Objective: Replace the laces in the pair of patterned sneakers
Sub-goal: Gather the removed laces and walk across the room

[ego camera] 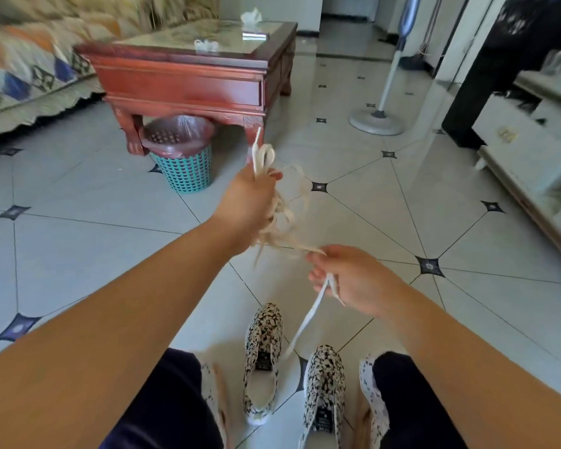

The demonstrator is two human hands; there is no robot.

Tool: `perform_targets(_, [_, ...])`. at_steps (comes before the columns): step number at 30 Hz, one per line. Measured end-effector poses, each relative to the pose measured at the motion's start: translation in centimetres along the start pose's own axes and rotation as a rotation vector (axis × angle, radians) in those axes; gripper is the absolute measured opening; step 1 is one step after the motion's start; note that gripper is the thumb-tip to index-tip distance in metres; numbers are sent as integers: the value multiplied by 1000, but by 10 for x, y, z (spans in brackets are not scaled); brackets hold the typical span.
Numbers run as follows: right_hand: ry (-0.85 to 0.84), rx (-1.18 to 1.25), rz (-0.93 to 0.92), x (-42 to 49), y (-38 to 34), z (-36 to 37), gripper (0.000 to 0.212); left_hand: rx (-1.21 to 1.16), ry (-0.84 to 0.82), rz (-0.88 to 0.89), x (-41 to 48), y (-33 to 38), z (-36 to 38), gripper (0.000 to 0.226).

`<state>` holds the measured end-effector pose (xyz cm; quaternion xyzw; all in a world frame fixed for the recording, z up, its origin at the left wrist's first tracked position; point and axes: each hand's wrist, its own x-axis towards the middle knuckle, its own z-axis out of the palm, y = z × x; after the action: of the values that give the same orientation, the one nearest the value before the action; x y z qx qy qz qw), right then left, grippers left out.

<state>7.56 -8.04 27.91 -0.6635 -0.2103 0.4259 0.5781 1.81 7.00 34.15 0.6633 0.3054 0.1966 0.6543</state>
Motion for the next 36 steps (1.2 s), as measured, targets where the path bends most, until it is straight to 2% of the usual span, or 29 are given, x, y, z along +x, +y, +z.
perform_targets(2, [120, 315, -62, -4, -11, -8, 22, 226, -33, 52, -10, -13, -9, 22])
perform_targets(4, [189, 408, -126, -3, -22, -3, 22, 275, -178, 75, -23, -27, -11, 20])
perform_targets(6, [217, 481, -165, -2, -26, 13, 20, 278, -338, 135, -36, -38, -5, 38])
perform_targets(8, [137, 573, -149, -7, -29, 27, 15, 274, -424, 229, -42, -43, 5, 52])
perform_targets(9, [84, 575, -153, -8, -27, 29, 12, 308, -391, 246, -45, -45, 10, 47])
perform_targets(11, [66, 643, -111, -9, -27, 31, 13, 393, -222, 244, -47, -47, 16, 28])
perform_targets(13, [28, 592, -136, -15, -28, 39, 13, 421, -143, 234, -49, -50, 19, 12])
perform_targets(14, [36, 526, -176, -17, -29, 41, 15, 375, -134, 211, -49, -52, 19, 9])
perform_targets(17, [58, 473, -192, -10, -27, 35, 18, 78, -155, 62, -43, -52, 14, 28])
perform_targets(21, [56, 365, -212, 9, -17, 20, 12, -338, -164, -111, -21, -50, 6, 14])
perform_targets(22, [66, 298, -176, 16, -13, 18, 25, -405, -134, -154, -14, -51, 6, 12])
perform_targets(24, [79, 139, -94, 38, -3, 16, 71, -534, -57, -240, 6, -54, 7, 10])
perform_targets(25, [54, 106, -64, 49, 2, 15, 78, -588, -26, -271, 18, -55, 8, 10])
perform_targets(27, [-95, 134, 31, 72, 7, 11, 66, -645, 16, -293, 47, -52, 14, 12])
perform_targets(28, [-153, 184, 114, 84, 9, 8, 68, -650, 32, -291, 65, -50, 18, 14])
perform_targets(31, [-229, 377, 228, 128, 18, -7, 97, -616, 60, -264, 122, -50, 32, 16])
perform_targets(33, [-254, 611, 160, 164, 16, -14, 86, -485, 55, -194, 156, -57, 40, 11])
perform_targets(36, [-199, 856, 122, 209, -6, -19, 72, 35, 56, -19, 192, -70, 45, 12])
